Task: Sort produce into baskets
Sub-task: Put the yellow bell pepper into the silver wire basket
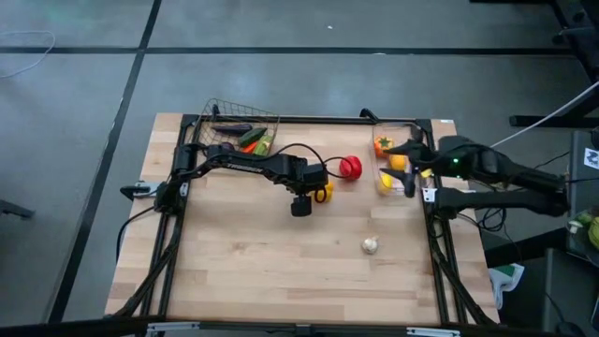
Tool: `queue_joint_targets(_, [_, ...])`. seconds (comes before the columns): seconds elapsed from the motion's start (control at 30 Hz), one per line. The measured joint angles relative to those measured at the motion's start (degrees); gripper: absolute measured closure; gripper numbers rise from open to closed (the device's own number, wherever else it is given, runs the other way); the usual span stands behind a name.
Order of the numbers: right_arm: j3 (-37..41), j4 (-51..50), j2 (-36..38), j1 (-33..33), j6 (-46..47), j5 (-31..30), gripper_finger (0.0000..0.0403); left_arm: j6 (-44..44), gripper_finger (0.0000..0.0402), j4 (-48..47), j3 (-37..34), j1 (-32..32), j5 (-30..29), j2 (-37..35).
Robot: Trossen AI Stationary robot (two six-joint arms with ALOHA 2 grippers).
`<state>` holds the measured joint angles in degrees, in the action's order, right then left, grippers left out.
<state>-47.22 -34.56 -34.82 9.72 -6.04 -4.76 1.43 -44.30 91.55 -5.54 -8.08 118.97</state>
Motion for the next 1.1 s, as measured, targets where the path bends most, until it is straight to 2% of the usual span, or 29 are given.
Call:
queue_joint_targets(0.23, [2.6, 0.9, 4.1, 0.0, 3.3, 4.0, 0.015, -1.4, 0.0147, 0.4, 0.0, 0.0, 0.0, 0.0])
queue_joint_targets(0.47, [18.4, 17.3, 8.7, 0.0, 7.4, 8.2, 0.015, -1.7, 0.0147, 0.4, 0.0, 0.0, 0.0, 0.0])
queue_joint_targets(0.63, [26.2, 25.3, 12.1, 0.0, 8.7, 9.1, 0.015, -2.0, 0.0147, 0.4, 0.0, 0.2, -0.1, 0.0])
queue_joint_targets(0.83, [31.0, 25.4, 20.2, 0.0, 9.0, 8.9, 0.015, -2.8, 0.0147, 0.4, 0.0, 0.7, -0.2, 0.0])
queue_joint_targets(1.1, [35.7, 21.6, 31.1, 0.0, 10.7, 3.6, 0.015, -2.8, 0.0147, 1.1, 0.0, 1.2, -0.2, 0.0])
